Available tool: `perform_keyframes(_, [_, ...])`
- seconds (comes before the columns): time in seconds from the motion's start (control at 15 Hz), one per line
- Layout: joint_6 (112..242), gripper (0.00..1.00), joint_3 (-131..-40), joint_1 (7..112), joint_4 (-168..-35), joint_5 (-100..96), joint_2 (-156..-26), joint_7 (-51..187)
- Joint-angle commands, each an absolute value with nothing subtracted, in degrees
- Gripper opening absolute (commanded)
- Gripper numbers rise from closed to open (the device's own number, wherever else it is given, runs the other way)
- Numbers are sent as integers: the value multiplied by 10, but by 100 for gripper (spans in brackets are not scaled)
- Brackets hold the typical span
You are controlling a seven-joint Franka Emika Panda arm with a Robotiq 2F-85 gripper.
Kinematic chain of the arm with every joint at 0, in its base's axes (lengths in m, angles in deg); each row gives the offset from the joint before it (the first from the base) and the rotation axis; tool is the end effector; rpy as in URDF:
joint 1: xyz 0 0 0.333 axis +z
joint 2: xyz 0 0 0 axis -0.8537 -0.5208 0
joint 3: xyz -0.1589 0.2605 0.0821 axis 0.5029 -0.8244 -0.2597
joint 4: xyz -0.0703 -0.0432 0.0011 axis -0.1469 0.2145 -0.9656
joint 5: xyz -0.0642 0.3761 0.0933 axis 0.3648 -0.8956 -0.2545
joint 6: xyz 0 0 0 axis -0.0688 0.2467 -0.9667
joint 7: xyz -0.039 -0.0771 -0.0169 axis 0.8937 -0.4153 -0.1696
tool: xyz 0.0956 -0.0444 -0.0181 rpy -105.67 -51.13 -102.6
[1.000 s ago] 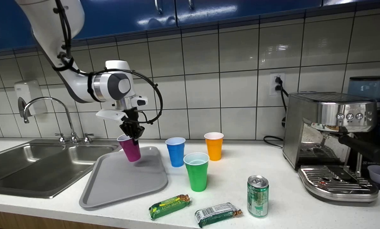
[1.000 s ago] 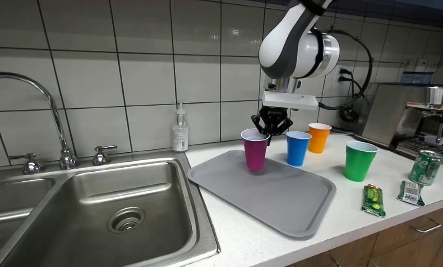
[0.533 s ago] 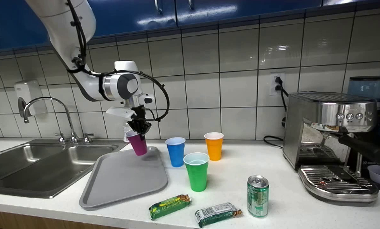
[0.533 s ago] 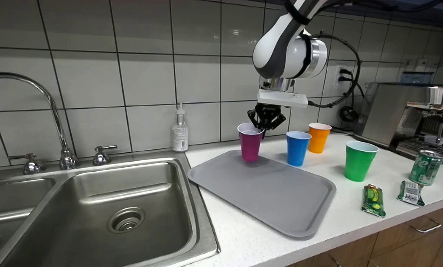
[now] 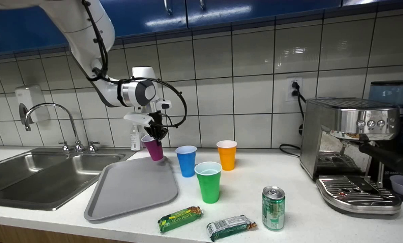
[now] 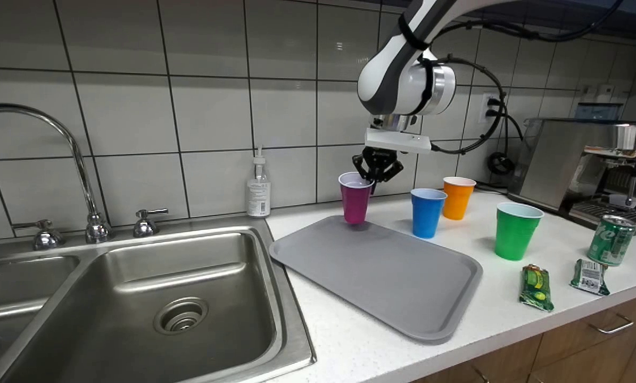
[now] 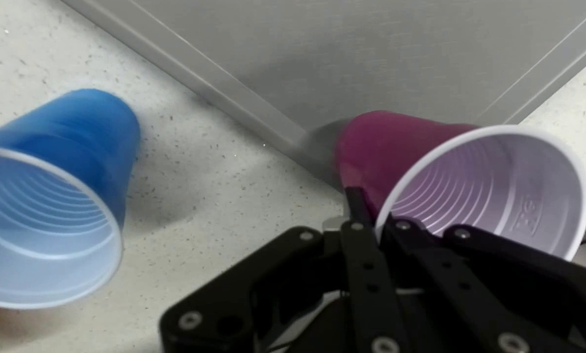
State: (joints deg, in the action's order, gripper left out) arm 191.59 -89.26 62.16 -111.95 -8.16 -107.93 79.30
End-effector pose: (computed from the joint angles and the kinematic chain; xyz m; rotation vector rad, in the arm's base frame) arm 0.6766 0.0412 0.2505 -3.0217 0.3968 -0.3438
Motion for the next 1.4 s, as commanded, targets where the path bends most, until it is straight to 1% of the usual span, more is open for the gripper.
perform_keyframes(0.0, [1880,1,-896,609,-1052,-97,-1115,770])
perform_keyframes(1.33, [1734,1,-881,573,-842,-105,-1236,776])
